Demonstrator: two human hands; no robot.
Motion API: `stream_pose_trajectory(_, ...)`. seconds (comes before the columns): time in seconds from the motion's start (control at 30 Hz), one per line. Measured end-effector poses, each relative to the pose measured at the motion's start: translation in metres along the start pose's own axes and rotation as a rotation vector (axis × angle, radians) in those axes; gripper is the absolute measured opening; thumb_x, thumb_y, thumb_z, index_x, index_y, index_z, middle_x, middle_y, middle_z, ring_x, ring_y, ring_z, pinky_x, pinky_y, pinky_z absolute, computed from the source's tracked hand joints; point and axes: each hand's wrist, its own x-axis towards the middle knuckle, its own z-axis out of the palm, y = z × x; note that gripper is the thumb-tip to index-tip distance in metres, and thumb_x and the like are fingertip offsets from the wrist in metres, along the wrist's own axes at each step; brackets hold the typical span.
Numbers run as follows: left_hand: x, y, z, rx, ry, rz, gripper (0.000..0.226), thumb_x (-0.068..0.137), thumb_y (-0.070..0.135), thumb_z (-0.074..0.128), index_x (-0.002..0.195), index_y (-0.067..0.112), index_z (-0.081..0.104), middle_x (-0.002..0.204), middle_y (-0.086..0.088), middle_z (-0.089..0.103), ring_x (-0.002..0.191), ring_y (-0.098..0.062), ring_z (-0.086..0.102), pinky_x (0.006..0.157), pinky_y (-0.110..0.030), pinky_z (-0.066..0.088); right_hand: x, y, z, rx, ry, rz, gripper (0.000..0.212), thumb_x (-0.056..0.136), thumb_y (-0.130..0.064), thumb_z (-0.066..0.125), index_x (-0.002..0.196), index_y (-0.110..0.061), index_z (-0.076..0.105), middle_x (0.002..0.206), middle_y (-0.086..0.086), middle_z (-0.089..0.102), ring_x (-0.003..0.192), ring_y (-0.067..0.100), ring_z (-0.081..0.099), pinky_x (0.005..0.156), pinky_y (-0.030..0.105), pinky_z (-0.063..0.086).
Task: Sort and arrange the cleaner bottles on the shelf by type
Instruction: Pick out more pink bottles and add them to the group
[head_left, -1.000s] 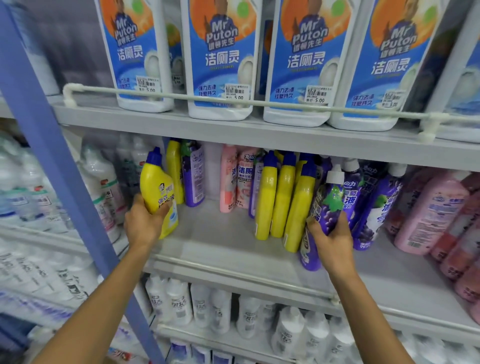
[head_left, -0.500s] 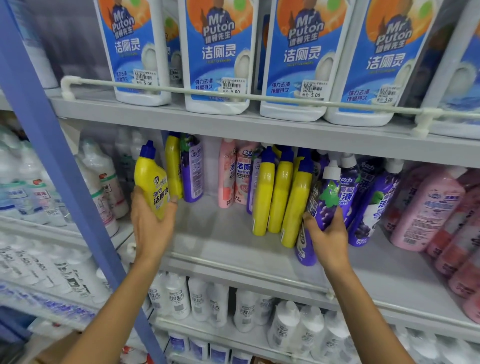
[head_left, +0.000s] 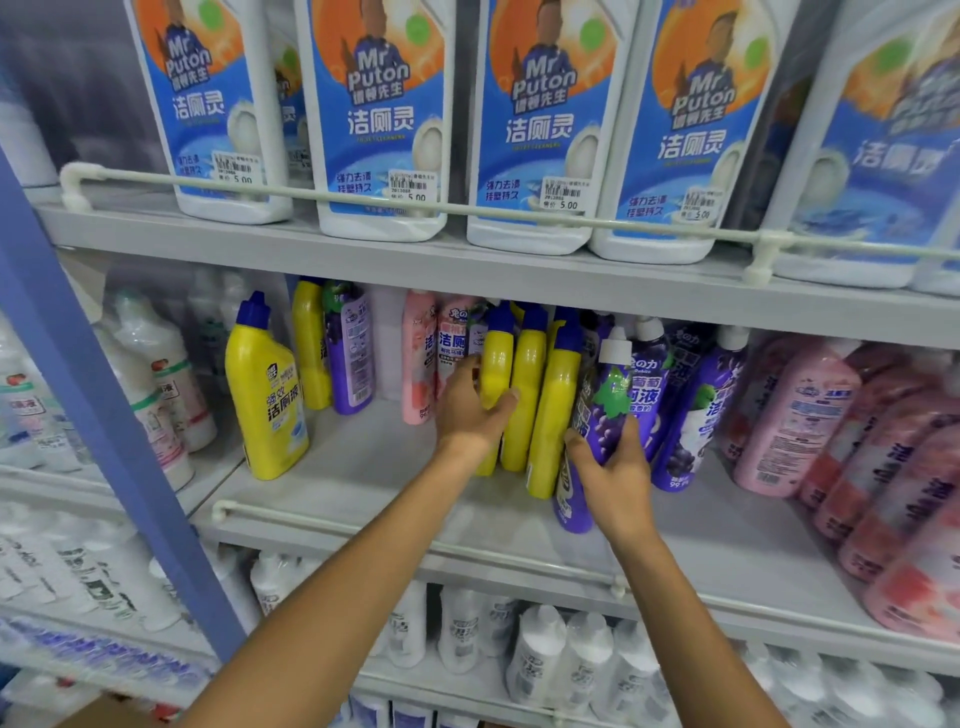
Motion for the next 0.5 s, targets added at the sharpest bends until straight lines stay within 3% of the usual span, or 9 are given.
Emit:
stream_pose_trajectory(0.07,0.008,-0.004,0.009,0.059,0.071,-0.005,0.05,0.082,0.032,0.08,0.124,0.015,0.059,0.114,-0.005,0.069,0.107,-0.026,0.065,0.095,-0.045,0.054,0.001,0.001,0.0,-0.008,-0.003,0.004,0.053,0.095,-0.023,0.073,0.141,-0.017,0.048,0.126,0.001,0.069,0.113,0.017,0.068,0.103,0.045,0.055)
stream_pose_trajectory(0.23,0.009,-0.009,0.008,0.187,0.087,0.041,0.028,0.086,0.018,0.072,0.111,0.011,0.063,0.106,-0.011,0.068,0.1,-0.033,0.066,0.085,-0.044,0.056,-0.001,0.002,-0.004,-0.015,-0.01,-0.011,0.057,0.094,-0.03,0.074,0.143,-0.019,0.047,0.128,-0.002,0.068,0.114,0.015,0.067,0.103,0.043,0.055)
stream_pose_trajectory(0.33,0.001,-0.009,-0.001,0.267,0.088,0.056,0.034,0.09,0.02,0.071,0.118,0.007,0.058,0.115,-0.014,0.066,0.105,-0.033,0.064,0.087,-0.04,0.052,-0.002,0.001,-0.006,0.009,0.002,0.004,0.057,0.092,-0.032,0.077,0.141,-0.019,0.051,0.128,-0.004,0.069,0.115,0.012,0.067,0.103,0.041,0.055)
stream_pose_trajectory(0.5,-0.019,-0.024,-0.031,0.239,0.083,0.129,0.051,0.083,0.039,0.069,0.126,0.016,0.054,0.113,-0.01,0.07,0.102,-0.033,0.067,0.089,-0.048,0.056,0.0,0.0,-0.006,0.041,0.0,0.002,0.058,0.09,-0.032,0.079,0.14,-0.018,0.054,0.126,-0.006,0.071,0.114,0.007,0.067,0.102,0.036,0.056)
